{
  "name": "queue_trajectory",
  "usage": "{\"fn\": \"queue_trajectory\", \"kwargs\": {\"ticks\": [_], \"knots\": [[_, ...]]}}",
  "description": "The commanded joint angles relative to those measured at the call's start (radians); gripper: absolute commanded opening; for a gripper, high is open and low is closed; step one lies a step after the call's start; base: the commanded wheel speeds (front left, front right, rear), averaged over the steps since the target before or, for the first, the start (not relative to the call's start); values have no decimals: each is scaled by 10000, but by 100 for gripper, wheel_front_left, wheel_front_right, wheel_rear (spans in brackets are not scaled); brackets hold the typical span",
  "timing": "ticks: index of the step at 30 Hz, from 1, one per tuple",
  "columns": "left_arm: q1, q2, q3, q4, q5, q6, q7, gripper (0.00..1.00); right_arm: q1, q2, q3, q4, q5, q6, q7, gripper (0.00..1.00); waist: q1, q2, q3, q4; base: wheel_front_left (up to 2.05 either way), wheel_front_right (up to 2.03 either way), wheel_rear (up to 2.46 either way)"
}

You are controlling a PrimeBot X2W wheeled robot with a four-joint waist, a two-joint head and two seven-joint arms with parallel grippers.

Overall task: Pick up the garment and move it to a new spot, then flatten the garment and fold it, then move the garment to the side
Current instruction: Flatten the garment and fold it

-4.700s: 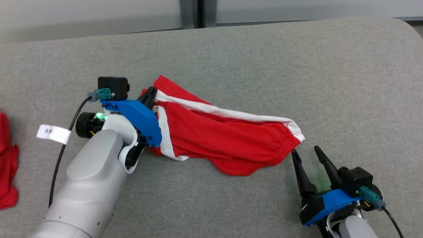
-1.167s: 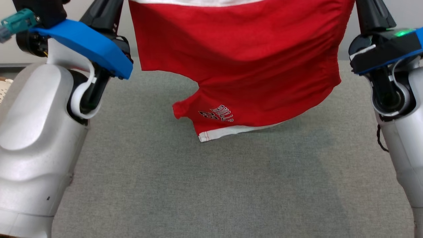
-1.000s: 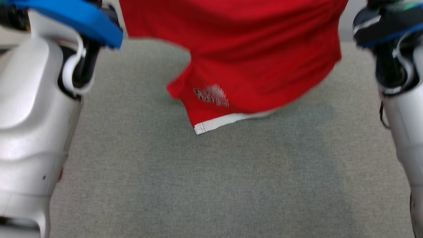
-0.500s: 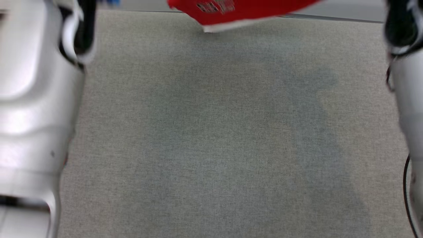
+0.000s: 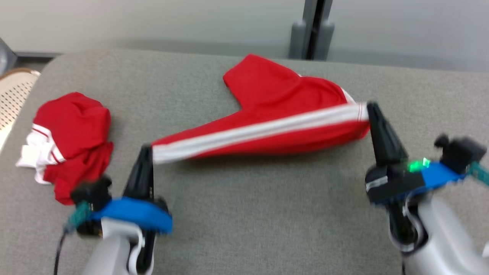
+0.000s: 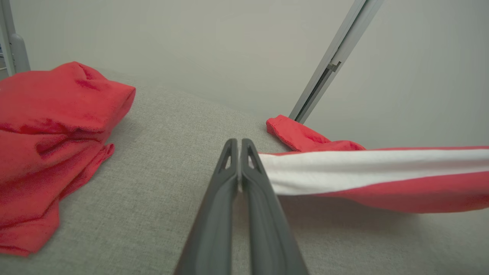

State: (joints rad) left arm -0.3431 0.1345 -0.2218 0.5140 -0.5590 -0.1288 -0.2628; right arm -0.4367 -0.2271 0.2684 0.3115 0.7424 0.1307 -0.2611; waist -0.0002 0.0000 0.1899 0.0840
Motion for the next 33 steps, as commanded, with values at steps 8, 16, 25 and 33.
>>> {"fn": "queue_trajectory", "kwargs": {"ticks": [8, 16, 25, 33], "knots": [[2623, -265, 345, -653, 564, -18, -27, 0, 3119, 711, -727, -919, 724, 1, -56, 0, 2, 0, -1300, -162, 0, 0, 0], [4261, -289, 649, -1632, 783, -19, -26, 0, 5252, 742, -811, -1942, 929, 1, -56, 0, 2, 0, -1868, -451, 0, 0, 0], [1836, 352, -408, -2063, 578, -22, 334, 0, 4396, 918, -789, -2062, 899, 1, -53, 0, 2, 0, -811, -861, 0, 0, 0], [-2458, 1644, -2091, -1262, -378, -23, 2200, 0, 1720, 1461, -638, -601, 725, 2, -49, 0, 2, 0, 1059, -1557, 0, 0, 0]]}}
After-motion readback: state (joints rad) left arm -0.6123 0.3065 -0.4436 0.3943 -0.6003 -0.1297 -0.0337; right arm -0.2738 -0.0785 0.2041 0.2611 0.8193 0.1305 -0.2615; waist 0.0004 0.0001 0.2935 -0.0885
